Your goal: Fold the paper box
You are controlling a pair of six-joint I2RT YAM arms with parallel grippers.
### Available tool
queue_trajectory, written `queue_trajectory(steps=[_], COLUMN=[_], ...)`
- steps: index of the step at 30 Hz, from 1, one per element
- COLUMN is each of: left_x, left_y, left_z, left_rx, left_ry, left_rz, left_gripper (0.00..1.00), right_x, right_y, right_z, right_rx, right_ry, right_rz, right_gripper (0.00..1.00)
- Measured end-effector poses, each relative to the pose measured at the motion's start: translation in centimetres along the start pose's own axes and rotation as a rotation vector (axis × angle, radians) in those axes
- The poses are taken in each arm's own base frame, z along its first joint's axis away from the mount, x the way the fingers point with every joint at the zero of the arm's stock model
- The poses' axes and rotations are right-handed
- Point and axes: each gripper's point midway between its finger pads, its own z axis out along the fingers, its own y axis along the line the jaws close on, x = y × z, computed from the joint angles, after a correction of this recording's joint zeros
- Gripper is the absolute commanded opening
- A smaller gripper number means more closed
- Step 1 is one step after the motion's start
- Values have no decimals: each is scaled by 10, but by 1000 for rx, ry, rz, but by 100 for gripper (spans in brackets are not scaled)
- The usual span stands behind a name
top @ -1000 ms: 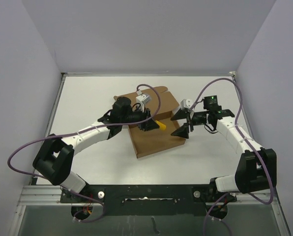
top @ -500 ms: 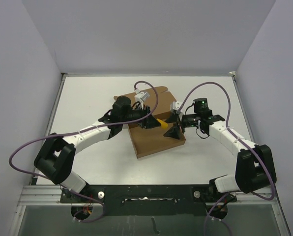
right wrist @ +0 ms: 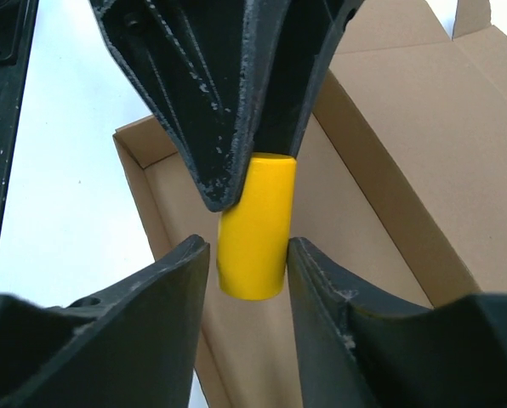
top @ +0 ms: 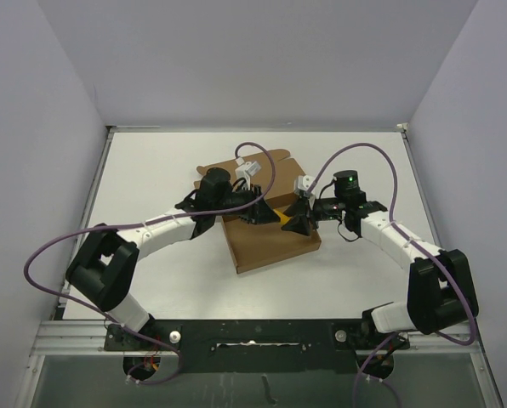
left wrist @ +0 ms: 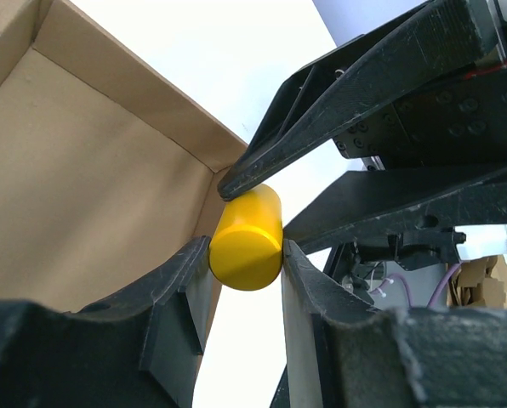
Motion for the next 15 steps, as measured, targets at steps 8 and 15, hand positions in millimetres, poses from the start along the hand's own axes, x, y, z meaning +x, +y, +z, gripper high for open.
queue_trajectory(steps=[8, 15], left_x=[2, 4], left_y=[0, -1], left_z=[1, 1], left_rx=[9, 20], left_ry=[10, 18], left_rz=[-7, -9], left_gripper=[0, 33], right_x=[1, 2], right_y=[-3, -2], right_z=[0, 0], right_rx=[12, 10], right_ry=[7, 10], right_rz=[-5, 0], right_gripper=[14, 0])
